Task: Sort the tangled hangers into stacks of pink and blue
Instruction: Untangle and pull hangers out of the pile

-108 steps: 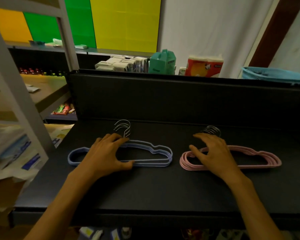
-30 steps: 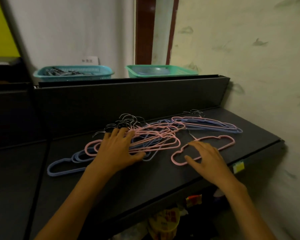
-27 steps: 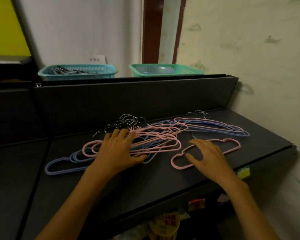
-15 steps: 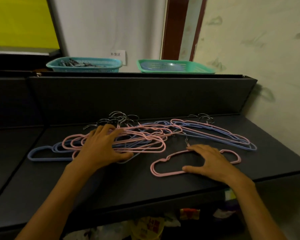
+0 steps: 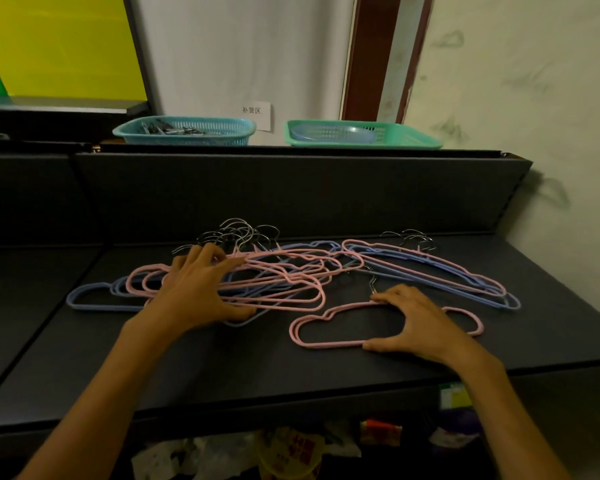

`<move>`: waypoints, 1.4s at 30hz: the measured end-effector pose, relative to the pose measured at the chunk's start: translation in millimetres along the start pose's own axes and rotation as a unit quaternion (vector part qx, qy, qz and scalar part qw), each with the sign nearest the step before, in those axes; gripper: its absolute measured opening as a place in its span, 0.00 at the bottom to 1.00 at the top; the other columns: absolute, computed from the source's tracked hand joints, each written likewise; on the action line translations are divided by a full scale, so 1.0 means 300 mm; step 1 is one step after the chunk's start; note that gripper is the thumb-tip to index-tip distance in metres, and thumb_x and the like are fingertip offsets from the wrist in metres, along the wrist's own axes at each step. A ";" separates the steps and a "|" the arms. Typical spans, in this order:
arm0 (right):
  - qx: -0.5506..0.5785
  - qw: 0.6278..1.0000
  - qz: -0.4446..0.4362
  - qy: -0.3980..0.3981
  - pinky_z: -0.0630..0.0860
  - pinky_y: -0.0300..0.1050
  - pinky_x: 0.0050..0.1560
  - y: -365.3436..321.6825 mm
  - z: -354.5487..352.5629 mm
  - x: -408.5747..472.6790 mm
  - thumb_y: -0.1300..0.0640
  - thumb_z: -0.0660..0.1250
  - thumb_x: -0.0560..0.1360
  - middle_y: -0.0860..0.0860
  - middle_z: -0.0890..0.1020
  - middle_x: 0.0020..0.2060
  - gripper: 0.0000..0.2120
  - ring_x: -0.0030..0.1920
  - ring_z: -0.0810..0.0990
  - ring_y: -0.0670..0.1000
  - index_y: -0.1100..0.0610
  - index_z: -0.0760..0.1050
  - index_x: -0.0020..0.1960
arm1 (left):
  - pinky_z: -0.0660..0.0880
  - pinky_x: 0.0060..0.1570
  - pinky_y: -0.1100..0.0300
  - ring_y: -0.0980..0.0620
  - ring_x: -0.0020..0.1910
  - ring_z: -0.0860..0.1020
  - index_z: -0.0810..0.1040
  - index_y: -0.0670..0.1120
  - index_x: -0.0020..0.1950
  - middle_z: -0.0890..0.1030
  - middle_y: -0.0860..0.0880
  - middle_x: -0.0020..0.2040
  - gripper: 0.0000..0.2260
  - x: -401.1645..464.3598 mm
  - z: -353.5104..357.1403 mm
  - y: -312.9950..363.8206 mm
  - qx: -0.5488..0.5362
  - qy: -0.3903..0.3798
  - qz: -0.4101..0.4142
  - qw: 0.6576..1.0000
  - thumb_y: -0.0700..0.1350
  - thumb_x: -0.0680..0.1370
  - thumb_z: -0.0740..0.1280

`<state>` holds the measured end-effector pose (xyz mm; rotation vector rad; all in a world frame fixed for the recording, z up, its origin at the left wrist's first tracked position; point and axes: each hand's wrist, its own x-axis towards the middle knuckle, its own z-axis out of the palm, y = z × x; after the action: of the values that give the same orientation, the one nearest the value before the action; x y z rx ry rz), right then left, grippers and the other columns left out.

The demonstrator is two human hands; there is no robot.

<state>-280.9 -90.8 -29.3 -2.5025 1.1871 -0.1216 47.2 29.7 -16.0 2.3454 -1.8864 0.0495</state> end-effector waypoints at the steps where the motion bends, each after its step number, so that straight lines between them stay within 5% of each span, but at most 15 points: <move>1: -0.002 1.000 0.000 0.004 0.66 0.44 0.66 -0.002 0.001 -0.001 0.29 0.70 0.59 0.43 0.65 0.63 0.43 0.63 0.65 0.44 0.43 0.63 0.70 | 0.54 0.70 0.50 0.49 0.67 0.57 0.57 0.58 0.74 0.59 0.51 0.68 0.41 0.003 0.001 -0.003 -0.001 -0.002 0.000 1.000 0.70 0.67 0.66; 18: -0.014 0.998 0.029 0.063 0.67 0.40 0.60 -0.037 0.029 -0.070 0.18 0.57 0.51 0.41 0.67 0.55 0.48 0.57 0.66 0.43 0.43 0.67 0.65 | 0.63 0.65 0.52 0.49 0.62 0.60 0.64 0.57 0.71 0.62 0.49 0.65 0.40 0.039 0.010 -0.061 -0.044 0.040 0.019 0.998 0.70 0.63 0.70; 31: 0.001 0.992 0.052 0.118 0.68 0.43 0.63 -0.048 0.075 -0.165 0.21 0.61 0.53 0.38 0.66 0.59 0.46 0.61 0.66 0.42 0.43 0.67 0.66 | 0.56 0.67 0.49 0.47 0.67 0.60 0.64 0.58 0.71 0.64 0.49 0.68 0.38 -0.046 0.013 -0.042 -0.016 0.093 0.049 0.994 0.70 0.65 0.68; 42: -0.030 0.976 0.013 0.216 0.67 0.47 0.64 -0.031 0.013 -0.142 0.26 0.64 0.57 0.46 0.68 0.64 0.44 0.64 0.66 0.47 0.46 0.66 0.68 | 0.62 0.64 0.42 0.42 0.63 0.65 0.65 0.54 0.71 0.69 0.44 0.64 0.44 -0.181 0.000 -0.037 -0.039 0.164 0.004 0.986 0.74 0.60 0.57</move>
<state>-300.6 -51.9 -26.3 -2.5896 1.4003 -0.6606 46.4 84.6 -22.9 2.1230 -1.7069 0.3348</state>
